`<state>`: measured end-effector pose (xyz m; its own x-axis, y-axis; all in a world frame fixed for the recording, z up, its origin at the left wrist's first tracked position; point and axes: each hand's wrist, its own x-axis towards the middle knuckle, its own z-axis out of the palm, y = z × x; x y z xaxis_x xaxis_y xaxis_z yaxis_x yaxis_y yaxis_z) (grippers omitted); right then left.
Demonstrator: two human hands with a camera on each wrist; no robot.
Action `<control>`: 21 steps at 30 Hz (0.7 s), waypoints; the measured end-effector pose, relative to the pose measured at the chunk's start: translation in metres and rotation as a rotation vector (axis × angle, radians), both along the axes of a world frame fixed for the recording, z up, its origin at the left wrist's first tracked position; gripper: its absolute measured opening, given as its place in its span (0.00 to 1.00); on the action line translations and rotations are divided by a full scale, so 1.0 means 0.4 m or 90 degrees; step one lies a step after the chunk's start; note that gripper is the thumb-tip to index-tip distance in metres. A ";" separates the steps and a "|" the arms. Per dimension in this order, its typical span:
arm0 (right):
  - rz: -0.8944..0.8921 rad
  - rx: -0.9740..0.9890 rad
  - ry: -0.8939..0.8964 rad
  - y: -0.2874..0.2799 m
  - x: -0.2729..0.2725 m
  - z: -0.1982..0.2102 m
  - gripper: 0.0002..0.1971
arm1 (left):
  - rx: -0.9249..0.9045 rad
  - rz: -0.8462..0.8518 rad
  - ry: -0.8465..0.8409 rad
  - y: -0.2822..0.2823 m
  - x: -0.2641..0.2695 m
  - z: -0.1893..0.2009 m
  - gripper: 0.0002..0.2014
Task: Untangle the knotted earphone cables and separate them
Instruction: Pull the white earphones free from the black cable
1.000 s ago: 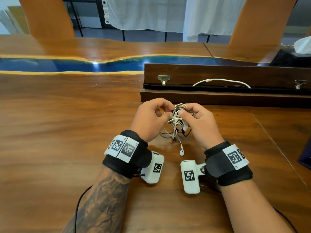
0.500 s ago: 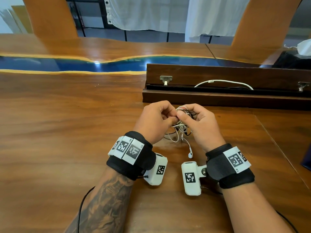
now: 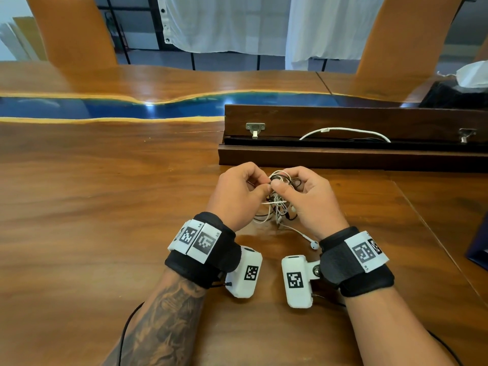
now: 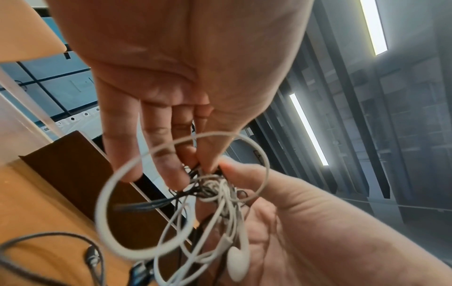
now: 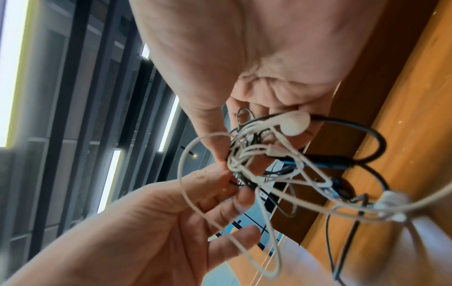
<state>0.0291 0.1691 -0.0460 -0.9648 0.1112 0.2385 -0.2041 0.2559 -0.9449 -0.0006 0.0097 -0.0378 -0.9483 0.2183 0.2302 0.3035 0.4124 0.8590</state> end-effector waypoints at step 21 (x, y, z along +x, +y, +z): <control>-0.077 -0.060 -0.088 0.013 -0.011 0.000 0.07 | 0.163 0.062 -0.019 -0.014 -0.010 0.028 0.07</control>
<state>0.0247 0.1744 -0.0459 -0.9659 0.2435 0.0877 -0.0440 0.1795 -0.9828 -0.0046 0.0041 -0.0266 -0.9693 0.0642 0.2373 0.2456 0.2067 0.9471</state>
